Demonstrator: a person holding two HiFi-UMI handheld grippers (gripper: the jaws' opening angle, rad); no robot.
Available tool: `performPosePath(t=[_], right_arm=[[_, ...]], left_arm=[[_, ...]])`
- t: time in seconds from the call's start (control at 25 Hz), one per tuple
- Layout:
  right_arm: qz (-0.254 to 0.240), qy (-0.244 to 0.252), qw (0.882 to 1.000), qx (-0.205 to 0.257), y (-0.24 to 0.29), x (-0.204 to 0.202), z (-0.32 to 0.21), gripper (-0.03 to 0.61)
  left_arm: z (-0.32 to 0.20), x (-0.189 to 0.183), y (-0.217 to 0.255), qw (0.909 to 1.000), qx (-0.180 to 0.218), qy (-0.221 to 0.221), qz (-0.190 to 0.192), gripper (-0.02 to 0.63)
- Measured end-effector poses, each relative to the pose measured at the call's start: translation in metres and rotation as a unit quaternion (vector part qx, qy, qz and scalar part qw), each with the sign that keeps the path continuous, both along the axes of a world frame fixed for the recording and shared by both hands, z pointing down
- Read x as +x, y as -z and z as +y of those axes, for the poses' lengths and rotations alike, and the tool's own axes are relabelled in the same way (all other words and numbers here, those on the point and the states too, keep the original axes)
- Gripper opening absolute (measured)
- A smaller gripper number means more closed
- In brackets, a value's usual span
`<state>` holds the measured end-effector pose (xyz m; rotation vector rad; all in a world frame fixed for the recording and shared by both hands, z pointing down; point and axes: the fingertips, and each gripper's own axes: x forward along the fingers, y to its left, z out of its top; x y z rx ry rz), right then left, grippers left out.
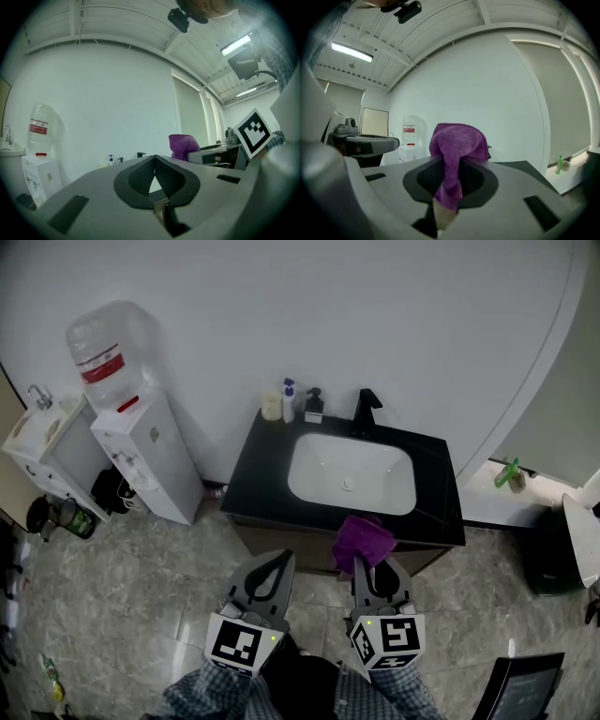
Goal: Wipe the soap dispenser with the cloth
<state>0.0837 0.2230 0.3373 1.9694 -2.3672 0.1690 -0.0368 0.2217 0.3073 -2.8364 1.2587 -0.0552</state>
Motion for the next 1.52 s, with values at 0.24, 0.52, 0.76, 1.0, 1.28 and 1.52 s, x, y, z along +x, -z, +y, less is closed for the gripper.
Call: performPosePath(t=[0.24, 0.52, 0.76, 1.0, 1.28, 1.52], right_arm=[[0.000, 0.005, 1.000, 0.007, 0.001, 0.001, -0.011, 0.075], [0.003, -0.006, 1.000, 0.004, -0.008, 0.010, -0.043, 0.075], [0.007, -0.016, 1.000, -0.007, -0.017, 0.019, -0.101, 0.075], [0.005, -0.025, 1.000, -0.015, -0.017, 0.024, -0.172, 0.075], [0.006, -0.030, 0.999, -0.031, -0.021, 0.020, -0.263, 0.075], [0.013, -0.022, 0.999, -0.042, -0.029, 0.011, -0.327, 0.075]], left_arm=[[-0.009, 0.002, -0.001, 1.0000, 0.003, 0.008, 0.002, 0.002], [-0.046, 0.008, -0.014, 1.0000, -0.003, 0.003, 0.003, 0.002], [-0.113, 0.018, -0.022, 0.9999, -0.012, -0.009, 0.002, 0.002], [-0.184, 0.028, -0.020, 0.9996, -0.010, -0.025, 0.001, 0.002], [-0.269, 0.022, -0.026, 0.9990, -0.032, -0.029, 0.003, 0.002], [-0.329, 0.014, -0.037, 0.9989, -0.038, -0.028, 0.001, 0.002]])
